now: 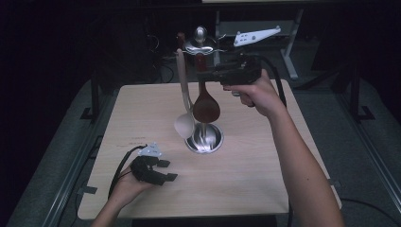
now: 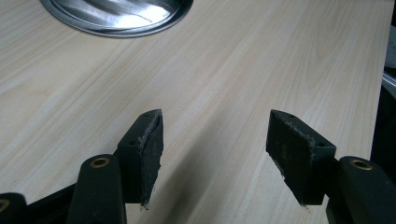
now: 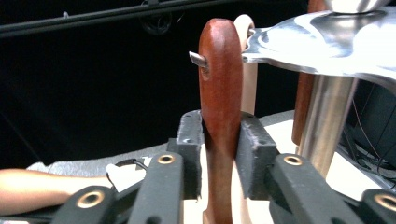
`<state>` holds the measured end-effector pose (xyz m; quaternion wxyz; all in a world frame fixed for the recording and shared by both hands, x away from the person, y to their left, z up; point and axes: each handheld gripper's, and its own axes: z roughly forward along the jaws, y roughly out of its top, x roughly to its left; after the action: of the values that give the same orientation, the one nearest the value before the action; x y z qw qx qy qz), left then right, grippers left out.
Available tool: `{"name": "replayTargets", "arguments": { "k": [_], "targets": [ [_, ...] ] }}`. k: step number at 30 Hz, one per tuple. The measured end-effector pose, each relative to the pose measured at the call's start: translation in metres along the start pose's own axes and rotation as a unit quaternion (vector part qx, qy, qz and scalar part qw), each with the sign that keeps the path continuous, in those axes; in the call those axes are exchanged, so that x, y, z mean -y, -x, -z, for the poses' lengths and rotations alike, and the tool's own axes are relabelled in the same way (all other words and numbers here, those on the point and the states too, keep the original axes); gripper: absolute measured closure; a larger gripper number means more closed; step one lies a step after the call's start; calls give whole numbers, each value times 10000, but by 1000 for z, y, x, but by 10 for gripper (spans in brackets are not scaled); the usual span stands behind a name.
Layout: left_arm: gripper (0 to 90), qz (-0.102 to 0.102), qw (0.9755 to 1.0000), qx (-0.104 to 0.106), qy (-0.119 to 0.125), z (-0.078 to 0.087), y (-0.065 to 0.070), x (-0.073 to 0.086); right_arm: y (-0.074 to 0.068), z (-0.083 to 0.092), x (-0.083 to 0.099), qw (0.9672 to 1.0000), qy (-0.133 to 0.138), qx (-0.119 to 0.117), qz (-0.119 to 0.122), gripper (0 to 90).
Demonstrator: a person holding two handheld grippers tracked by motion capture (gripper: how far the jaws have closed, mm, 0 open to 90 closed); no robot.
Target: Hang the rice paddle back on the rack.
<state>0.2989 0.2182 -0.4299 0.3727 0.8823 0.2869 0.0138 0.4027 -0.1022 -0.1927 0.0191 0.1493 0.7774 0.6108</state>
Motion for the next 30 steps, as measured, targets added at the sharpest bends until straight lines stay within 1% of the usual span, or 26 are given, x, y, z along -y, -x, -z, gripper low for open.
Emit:
{"name": "replayTargets", "arguments": {
  "k": [1, 2, 4, 6, 7, 8, 11, 13, 14, 16, 17, 18, 20, 21, 22, 26, 30],
  "targets": [
    [366, -2, 10000, 6, -8, 0, 0, 0, -1, 1, 1, 10000, 8, 30, -5, 636],
    [366, -14, 10000, 7, -8, 0, 0, 0, -2, 3, 3, 10000, 6, 65, -8, 619],
    [366, -20, 10000, 9, -8, 0, 0, 0, -3, 6, 6, 9999, -14, 140, -1, 553],
    [366, 11, 10000, 17, 16, 0, 0, 0, -4, 10, 11, 9997, -16, 231, -35, 513],
    [366, 23, 10000, 18, 31, 0, 0, 0, -4, 12, 13, 9996, -31, 263, -42, 499],
    [366, 22, 10000, 18, 34, 0, 0, 0, -4, 15, 16, 9993, -41, 358, -42, 476],
    [361, 5, 10000, -11, 34, 2, -2, 1, -5, 22, 23, 9986, -41, 521, -64, 432],
    [360, -16, 10000, 9, 32, 4, -3, 1, -7, 29, 30, 9980, -26, 622, -84, 400],
    [355, -17, 10000, 1, 34, 4, -4, 1, -8, 32, 35, 9975, -46, 698, -92, 394],
    [351, -69, 10000, -8, 34, 6, -6, 2, -11, 36, 42, 9969, -112, 771, -87, 375],
    [347, -50, 10000, -20, 44, 7, -6, 2, -12, 37, 47, 9964, -156, 825, -66, 368],
    [343, -83, 9999, -29, 58, 8, -7, 2, -14, 39, 51, 9959, -208, 871, -87, 357],
    [341, -52, 9999, -36, 92, 10, -8, 3, -17, 41, 61, 9944, -298, 1005, -93, 344],
    [337, -50, 9999, -38, 104, 10, -8, 3, -18, 42, 67, 9931, -380, 1109, -86, 332],
    [337, -78, 9999, -59, 108, 11, -9, 4, -19, 43, 71, 9923, -410, 1163, -94, 327],
    [337, -78, 9999, -90, 69, 13, -12, 6, -21, 47, 92, 9889, -472, 1401, -110, 312],
    [337, -51, 9998, -141, 90, 16, -17, 8, -21, 49, 113, 9860, -532, 1565, -200, 288]
  ]
}}
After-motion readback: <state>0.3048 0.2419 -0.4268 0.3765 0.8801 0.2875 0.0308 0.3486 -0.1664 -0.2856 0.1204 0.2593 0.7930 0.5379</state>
